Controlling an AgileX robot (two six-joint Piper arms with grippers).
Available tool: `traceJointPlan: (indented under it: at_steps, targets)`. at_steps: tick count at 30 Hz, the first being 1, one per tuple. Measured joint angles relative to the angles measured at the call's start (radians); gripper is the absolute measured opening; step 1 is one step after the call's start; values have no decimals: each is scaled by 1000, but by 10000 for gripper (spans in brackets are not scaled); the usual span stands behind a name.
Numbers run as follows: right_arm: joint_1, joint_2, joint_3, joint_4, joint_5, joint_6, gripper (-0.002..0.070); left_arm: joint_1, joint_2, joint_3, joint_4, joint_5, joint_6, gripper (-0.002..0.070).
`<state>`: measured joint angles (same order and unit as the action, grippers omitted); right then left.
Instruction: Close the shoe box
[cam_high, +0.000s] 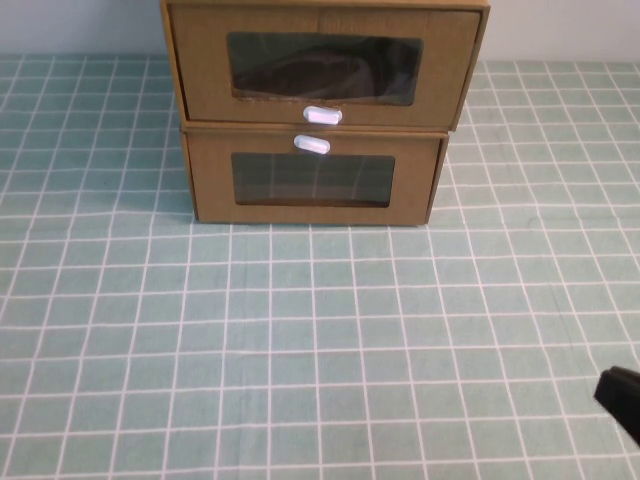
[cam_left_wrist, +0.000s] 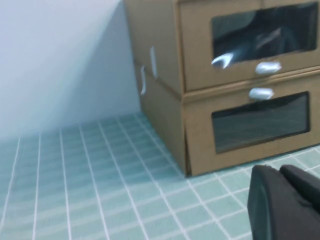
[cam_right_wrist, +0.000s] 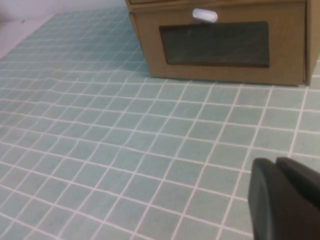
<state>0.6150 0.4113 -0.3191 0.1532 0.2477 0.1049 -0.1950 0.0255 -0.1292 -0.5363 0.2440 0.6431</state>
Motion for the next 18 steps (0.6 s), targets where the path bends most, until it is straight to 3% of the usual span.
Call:
traceJointPlan:
  at_steps: [5, 18]
  targets:
    - [0, 85, 68, -10, -46, 0, -11, 0, -11, 143, -25, -111, -32, -5]
    - [0, 202, 107, -34, -112, 0, -11, 0, -11, 156, -50, -82, -73, -5]
